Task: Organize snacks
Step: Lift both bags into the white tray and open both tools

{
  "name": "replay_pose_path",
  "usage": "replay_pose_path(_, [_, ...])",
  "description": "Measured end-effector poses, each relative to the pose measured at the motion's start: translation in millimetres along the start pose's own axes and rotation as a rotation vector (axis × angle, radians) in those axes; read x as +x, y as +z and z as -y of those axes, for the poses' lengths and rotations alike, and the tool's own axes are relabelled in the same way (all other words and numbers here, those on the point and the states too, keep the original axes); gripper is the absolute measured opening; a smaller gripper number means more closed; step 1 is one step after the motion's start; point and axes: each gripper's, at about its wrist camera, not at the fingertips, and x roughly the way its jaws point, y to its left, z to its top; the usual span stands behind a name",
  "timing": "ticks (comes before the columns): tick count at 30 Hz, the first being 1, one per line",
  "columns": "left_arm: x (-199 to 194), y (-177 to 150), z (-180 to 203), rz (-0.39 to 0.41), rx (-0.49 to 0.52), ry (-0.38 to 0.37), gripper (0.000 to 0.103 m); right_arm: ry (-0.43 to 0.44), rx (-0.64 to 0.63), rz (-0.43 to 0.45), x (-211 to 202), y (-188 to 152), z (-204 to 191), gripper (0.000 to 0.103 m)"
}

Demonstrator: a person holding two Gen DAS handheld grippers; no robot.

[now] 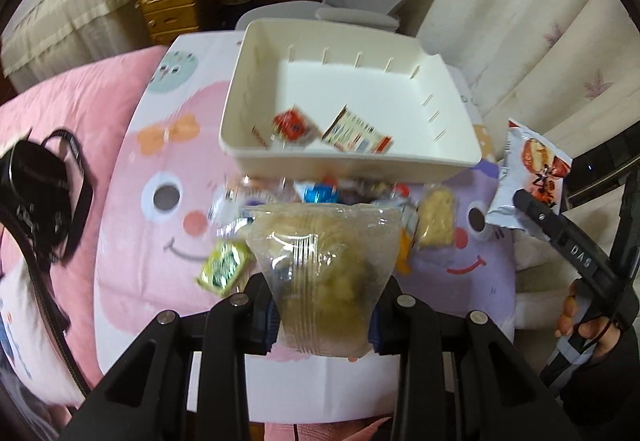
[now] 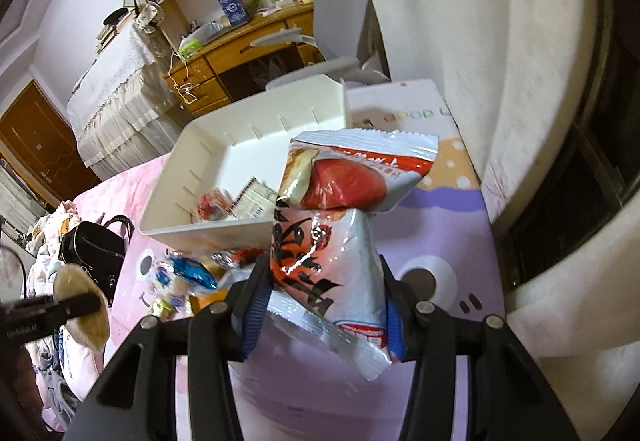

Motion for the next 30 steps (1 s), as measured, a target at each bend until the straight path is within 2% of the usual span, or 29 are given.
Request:
replay_pose_path(8, [-1, 56, -7, -0.004, 0.09, -0.027, 0.032, -0.008, -0.007, 0.045, 3, 26, -34, 0.049])
replay_pose_path(17, [30, 113, -19, -0.017, 0.138, -0.062, 0.032, -0.021, 0.005, 0.074, 24, 53, -61, 0.049])
replay_pose_path(22, [52, 132, -24, -0.014, 0.147, -0.096, 0.032, -0.022, 0.017, 0.066, 42, 62, -69, 0.05])
replay_pose_path(27, [79, 145, -25, -0.058, 0.152, -0.108, 0.032, -0.029, 0.019, 0.058, 60, 63, -73, 0.05])
replay_pose_path(28, [83, 147, -24, -0.062, 0.149, -0.104, 0.035, -0.036, 0.021, 0.052, 65, 63, -73, 0.051])
replay_pose_path(29, [85, 147, -24, -0.068, 0.145, -0.1, 0.048, -0.046, 0.025, 0.044, 69, 63, -72, 0.051])
replay_pose_path(30, [89, 147, -23, -0.079, 0.14, -0.096, 0.054, -0.062, 0.028, 0.032, 74, 63, -72, 0.052])
